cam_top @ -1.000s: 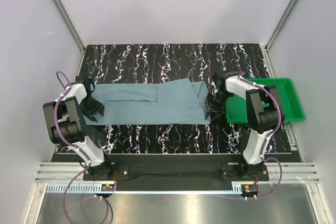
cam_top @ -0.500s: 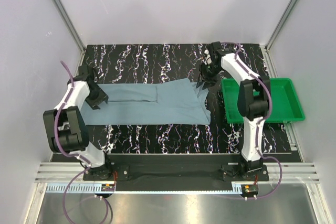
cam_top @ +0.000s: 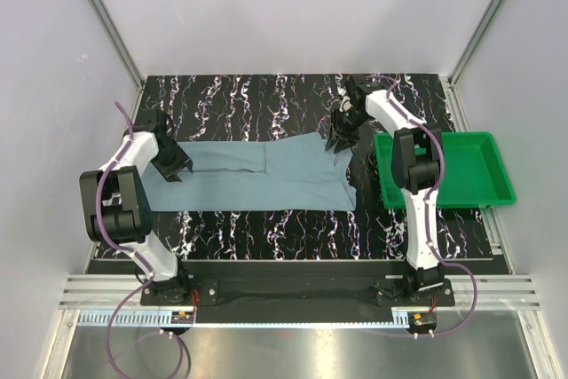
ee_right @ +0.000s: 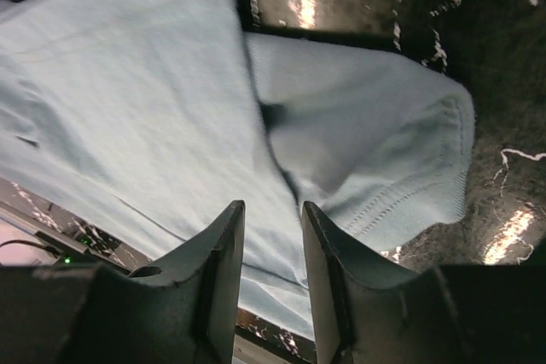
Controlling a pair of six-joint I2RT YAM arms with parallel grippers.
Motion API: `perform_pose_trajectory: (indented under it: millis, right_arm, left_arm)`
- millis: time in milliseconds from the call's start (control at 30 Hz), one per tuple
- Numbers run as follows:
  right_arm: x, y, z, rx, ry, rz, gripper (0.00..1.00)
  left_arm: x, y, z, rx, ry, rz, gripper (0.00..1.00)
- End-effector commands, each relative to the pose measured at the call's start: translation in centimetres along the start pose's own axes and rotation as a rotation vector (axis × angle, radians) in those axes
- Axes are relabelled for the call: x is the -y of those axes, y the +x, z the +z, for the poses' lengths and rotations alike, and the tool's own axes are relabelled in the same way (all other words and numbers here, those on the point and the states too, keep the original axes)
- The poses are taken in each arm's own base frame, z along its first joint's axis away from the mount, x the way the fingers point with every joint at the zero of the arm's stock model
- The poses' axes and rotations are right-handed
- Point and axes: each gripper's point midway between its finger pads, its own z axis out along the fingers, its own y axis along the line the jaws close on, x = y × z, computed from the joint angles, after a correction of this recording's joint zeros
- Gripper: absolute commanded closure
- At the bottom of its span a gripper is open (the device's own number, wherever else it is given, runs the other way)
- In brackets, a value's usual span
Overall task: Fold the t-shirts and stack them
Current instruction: Fold the tshirt
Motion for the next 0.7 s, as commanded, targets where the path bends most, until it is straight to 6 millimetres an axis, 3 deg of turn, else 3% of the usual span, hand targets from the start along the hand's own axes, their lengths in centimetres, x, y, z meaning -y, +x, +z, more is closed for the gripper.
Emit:
perform_pose_trajectory:
  millis: [0,133,200,233,267,400,667]
  right_arm:
    - [-2.3,-2.1,-2.3,0.082,-0.059,-0.043,0.59]
    - [-3.5,-4.4,-2.9,0.157,-0.088,-0.061,0.52]
    - [-3.5,-5.2,-1.6,0.143,-0.096,-0.049,0.50]
    - [-4.3,-6.3,-2.3,0.165,-0.114,-0.056,0.50]
    - [-3.7,-6.5,-0.7,0.141,-0.111,-0.041,0.49]
    - [-4.6,-8.6,-0.1,0.168,-0.142,-0.048,0.49]
    - [-4.6,-8.9,2.7,0.154,-0.169,-0.060,0.51]
  left_arm:
    - [1.5,-0.9,-0.3,0.026,0.053,0.019,0.54]
    - [1.5,-0.9,-0.3,0.026,0.055,0.019,0.54]
    - [1.5,-0.7,-0.3,0.019,0.058,0.021,0.54]
    - [1.6,-0.6,-0.3,0.019,0.060,0.024,0.54]
    - [1.5,-0.4,-0.3,0.014,0.057,0.024,0.54]
    - [1.4,0.1,-0.3,0.005,0.061,0.025,0.54]
    - [1.0,0.9,-0.3,-0.004,0.064,0.029,0.54]
